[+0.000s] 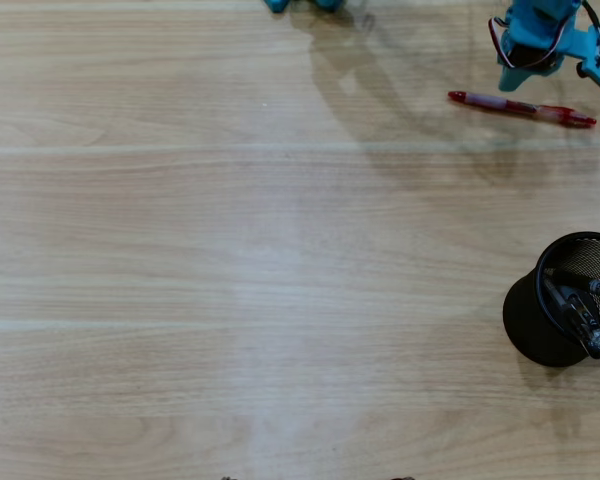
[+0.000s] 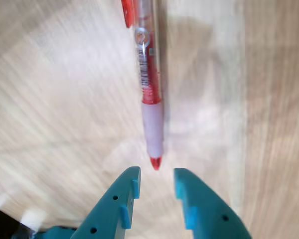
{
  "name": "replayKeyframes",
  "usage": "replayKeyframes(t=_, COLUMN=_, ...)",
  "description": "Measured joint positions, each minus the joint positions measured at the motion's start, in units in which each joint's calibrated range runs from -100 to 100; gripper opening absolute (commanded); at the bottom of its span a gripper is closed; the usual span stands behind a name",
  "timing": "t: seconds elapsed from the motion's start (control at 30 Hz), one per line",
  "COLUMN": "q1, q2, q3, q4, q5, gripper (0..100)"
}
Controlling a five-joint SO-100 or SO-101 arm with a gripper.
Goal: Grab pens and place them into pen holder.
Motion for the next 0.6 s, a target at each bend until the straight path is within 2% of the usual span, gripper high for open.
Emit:
replayKeyframes(t=0.07, q1=-0.4, q2=1.5, q3=0.0, q4=-0.9, q5=-0.1, gripper=22)
replayKeyframes(t=0.33, q1=-1.4, q2=3.0, q3=0.9, q4=-2.1, q5=-0.2, gripper=19)
replayKeyframes(t=0.6, q1=-1.4, q2=7.0, q3=3.5, q4=-9.4, q5=-0.2, gripper=18)
